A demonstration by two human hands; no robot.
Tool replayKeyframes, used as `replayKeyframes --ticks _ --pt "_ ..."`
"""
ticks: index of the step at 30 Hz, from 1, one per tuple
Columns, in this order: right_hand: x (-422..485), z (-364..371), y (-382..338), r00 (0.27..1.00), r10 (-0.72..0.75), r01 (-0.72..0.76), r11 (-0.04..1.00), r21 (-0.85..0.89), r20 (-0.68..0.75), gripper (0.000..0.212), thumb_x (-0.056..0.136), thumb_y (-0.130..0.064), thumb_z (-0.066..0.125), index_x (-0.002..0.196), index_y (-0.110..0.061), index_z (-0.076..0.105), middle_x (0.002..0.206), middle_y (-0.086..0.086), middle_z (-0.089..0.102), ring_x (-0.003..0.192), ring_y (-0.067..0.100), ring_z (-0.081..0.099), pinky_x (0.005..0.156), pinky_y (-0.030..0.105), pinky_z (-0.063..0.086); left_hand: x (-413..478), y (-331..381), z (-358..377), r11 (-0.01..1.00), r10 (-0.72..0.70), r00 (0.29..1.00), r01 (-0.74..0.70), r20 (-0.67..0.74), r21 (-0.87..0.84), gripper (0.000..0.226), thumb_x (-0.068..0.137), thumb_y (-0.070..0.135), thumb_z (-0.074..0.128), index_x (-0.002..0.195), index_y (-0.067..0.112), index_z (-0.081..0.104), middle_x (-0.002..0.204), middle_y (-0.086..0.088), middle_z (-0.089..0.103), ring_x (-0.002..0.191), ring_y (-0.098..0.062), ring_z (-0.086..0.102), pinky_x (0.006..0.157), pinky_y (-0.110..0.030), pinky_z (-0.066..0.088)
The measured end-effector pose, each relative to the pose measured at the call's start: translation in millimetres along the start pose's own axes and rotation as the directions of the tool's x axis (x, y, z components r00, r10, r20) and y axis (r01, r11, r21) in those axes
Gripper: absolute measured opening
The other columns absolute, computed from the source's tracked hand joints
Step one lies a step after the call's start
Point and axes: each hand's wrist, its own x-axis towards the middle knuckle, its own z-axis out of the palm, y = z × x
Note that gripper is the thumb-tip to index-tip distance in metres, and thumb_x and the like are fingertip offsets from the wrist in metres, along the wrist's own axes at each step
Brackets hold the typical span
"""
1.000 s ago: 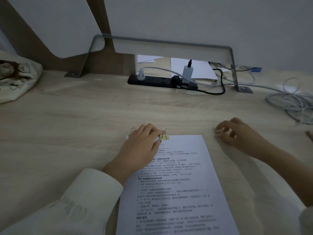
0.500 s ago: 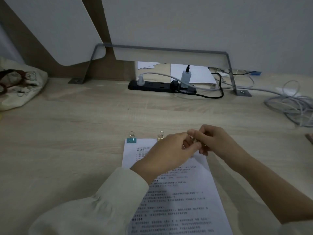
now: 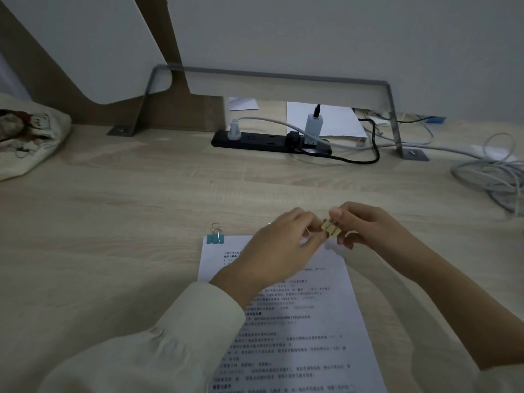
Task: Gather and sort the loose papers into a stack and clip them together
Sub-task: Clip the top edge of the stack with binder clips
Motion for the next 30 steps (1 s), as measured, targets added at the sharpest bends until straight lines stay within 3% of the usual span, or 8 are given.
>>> replayKeyframes --ticks 3,6,9,12,16,21,26,30 --pt "9.0 -7.0 3.9 0.996 -0.023 0.011 0.99 -0.141 -0.085 0.042 0.072 -0.048 0.06 0.078 -0.006 0.06 0.064 -0.006 0.061 0.06 0.005 0.055 0.06 0.017 0.046 6.8 -14.5 2.6 0.926 0.029 0.999 -0.035 0.023 0.377 0.049 0.088 0.054 0.046 0.122 0.02 0.045 0.122 0.005 0.046 0.113 -0.013 0.043 0.09 -0.025 0.032" --pt "16.5 -9.5 3.5 0.992 -0.099 0.072 0.953 -0.295 -0.078 0.04 0.074 -0.048 0.058 0.076 -0.009 0.061 0.057 -0.015 0.062 0.053 -0.003 0.053 0.053 0.01 0.043 15.3 -19.0 6.0 0.861 -0.005 0.998 -0.026 0.06 0.508 0.059 0.082 0.063 0.046 0.118 0.017 0.046 0.118 0.0 0.05 0.109 -0.019 0.045 0.096 -0.032 0.031" --pt "22.9 -9.6 3.6 0.989 -0.143 0.112 0.896 -0.43 -0.04 0.03 0.082 -0.039 0.06 0.075 -0.011 0.061 0.063 -0.006 0.064 0.057 0.004 0.054 0.054 0.009 0.041 21.5 -17.9 3.8 0.897 -0.069 0.99 0.007 0.125 0.442 0.061 0.079 0.065 0.05 0.114 0.015 0.048 0.114 -0.001 0.053 0.107 -0.02 0.047 0.094 -0.035 0.031" --pt "27.2 -7.9 6.4 0.989 -0.145 0.14 0.865 -0.482 0.028 0.028 0.084 -0.035 0.06 0.074 -0.009 0.06 0.073 0.011 0.064 0.065 0.024 0.054 0.06 0.024 0.04 23.1 -17.7 0.7 0.928 -0.128 0.973 0.049 0.193 0.369 0.056 0.08 0.06 0.052 0.114 0.015 0.051 0.116 -0.003 0.052 0.11 -0.021 0.046 0.095 -0.034 0.03" --pt "29.9 -2.9 5.9 0.981 -0.144 0.192 0.839 -0.508 0.132 0.025 0.085 -0.028 0.061 0.07 -0.008 0.058 0.065 0.0 0.055 0.057 0.005 0.044 0.057 0.016 0.035 21.7 -19.3 -3.6 0.954 -0.128 0.966 0.057 0.225 0.294 0.039 0.091 0.046 0.045 0.117 0.017 0.052 0.122 -0.004 0.049 0.114 -0.021 0.045 0.098 -0.032 0.029" --pt "36.8 -2.9 1.6 0.97 -0.171 0.239 0.801 -0.549 0.171 0.026 0.085 -0.025 0.063 0.068 -0.007 0.056 0.062 -0.004 0.049 0.057 0.005 0.04 0.056 0.015 0.033 18.0 -20.5 -4.4 0.988 -0.135 0.971 0.117 0.199 0.103 0.025 0.095 0.036 0.045 0.107 0.016 0.056 0.104 0.001 0.062 0.1 -0.019 0.057 0.082 -0.026 0.031" --pt "41.5 -5.1 0.8 0.964 -0.114 0.235 0.789 -0.568 0.24 0.026 0.086 -0.029 0.061 0.066 -0.013 0.054 0.059 -0.006 0.048 0.055 0.004 0.04 0.056 0.015 0.033 15.7 -21.9 -3.3 0.992 -0.119 0.979 0.112 0.163 0.053 0.023 0.094 0.033 0.048 0.106 0.016 0.059 0.109 0.002 0.065 0.103 -0.017 0.058 0.094 -0.029 0.035" --pt "45.6 -9.6 2.9 0.96 -0.027 0.179 0.822 -0.541 0.277 0.029 0.087 -0.031 0.059 0.066 -0.013 0.053 0.062 -0.003 0.051 0.059 0.008 0.043 0.059 0.019 0.033 15.5 -22.6 -2.2 0.994 -0.107 0.983 0.1 0.148 0.052 0.024 0.094 0.033 0.048 0.105 0.015 0.058 0.106 0.002 0.065 0.102 -0.017 0.058 0.093 -0.028 0.034"
